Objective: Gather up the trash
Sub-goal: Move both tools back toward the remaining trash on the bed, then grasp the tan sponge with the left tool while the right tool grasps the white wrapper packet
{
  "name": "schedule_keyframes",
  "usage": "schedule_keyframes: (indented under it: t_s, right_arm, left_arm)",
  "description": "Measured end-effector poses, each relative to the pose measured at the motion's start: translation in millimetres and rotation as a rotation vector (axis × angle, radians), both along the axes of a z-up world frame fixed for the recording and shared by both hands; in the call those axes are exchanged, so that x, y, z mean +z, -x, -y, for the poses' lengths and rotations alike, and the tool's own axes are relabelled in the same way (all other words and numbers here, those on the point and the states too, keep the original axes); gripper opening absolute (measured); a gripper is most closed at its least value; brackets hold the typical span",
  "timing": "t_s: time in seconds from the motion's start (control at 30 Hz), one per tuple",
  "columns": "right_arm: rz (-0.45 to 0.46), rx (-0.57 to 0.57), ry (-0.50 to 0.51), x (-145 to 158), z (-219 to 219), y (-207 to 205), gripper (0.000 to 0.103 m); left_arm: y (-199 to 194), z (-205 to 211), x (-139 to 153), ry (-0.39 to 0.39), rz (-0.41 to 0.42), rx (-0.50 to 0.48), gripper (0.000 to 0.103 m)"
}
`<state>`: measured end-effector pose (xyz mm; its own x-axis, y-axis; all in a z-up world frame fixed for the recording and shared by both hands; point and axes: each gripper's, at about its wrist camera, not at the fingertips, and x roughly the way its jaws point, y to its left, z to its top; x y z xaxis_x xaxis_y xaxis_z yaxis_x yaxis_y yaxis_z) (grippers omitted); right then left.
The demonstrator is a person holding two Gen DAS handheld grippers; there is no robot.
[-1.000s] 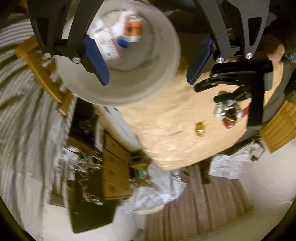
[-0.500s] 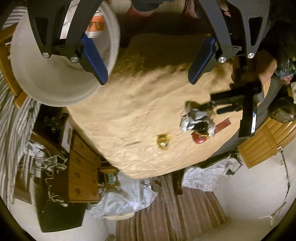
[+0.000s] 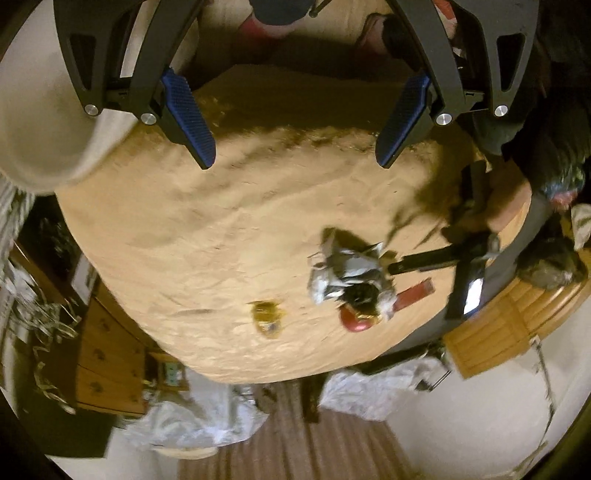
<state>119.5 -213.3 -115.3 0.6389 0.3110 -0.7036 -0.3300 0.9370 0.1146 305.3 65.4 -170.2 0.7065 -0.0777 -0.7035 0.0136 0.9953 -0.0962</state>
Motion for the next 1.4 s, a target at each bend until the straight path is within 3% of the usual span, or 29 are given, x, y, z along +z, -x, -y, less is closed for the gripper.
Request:
schedule_keyframes:
  t_s: [0.13, 0.3, 0.53, 0.67, 0.8, 0.93, 1.03, 1.17, 1.23, 1.3, 1.4]
  right_arm:
    - [-0.010, 0.078, 0.056, -4.4, -27.3, -21.5, 0.088]
    - [0.002, 0.171, 0.101, -6.5, -62.4, -58.0, 0.080]
    - [-0.006, 0.231, 0.074, -26.7, -124.3, -140.9, 0.077]
    - [0.009, 0.270, 0.095, -39.6, -157.3, -161.5, 0.077]
    - [-0.022, 0.331, 0.044, -41.1, -174.4, -150.7, 0.077]
    - [-0.112, 0.448, 0.016, -41.9, -185.3, -126.0, 0.077]
    - [-0.148, 0.495, 0.055, -40.4, -188.4, -111.1, 0.077]
    - [-0.110, 0.500, 0.069, -20.1, -182.8, -98.7, 0.078]
    - [-0.046, 0.490, 0.088, -4.9, -184.9, -97.5, 0.078]
    - [0.012, 0.491, 0.154, 3.5, -195.0, -97.9, 0.078]
    - [0.015, 0.514, 0.262, -2.3, -217.4, -108.0, 0.077]
  left_arm:
    - [-11.8, -3.2, -12.3, 0.013, -0.023, -0.012, 0.062]
    - [-6.3, -5.0, -11.2, 0.023, -0.016, -0.039, 0.045]
    - [14.8, -33.3, -12.3, 0.023, -0.033, 0.002, 0.044]
    - [28.5, -54.2, -12.9, -0.001, -0.039, 0.023, 0.044]
    - [32.0, -74.1, -15.7, 0.008, -0.048, 0.054, 0.044]
    - [34.7, -97.7, -12.8, 0.014, -0.044, 0.105, 0.044]
    - [38.3, -112.5, -12.8, 0.035, -0.049, 0.127, 0.044]
    - [43.9, -117.5, -15.1, 0.063, -0.062, 0.109, 0.045]
    - [48.8, -119.4, -13.7, 0.080, -0.053, 0.107, 0.053]
    - [53.1, -121.6, -13.4, 0.087, -0.045, 0.113, 0.057]
    - [55.8, -117.9, -10.4, 0.102, -0.037, 0.095, 0.062]
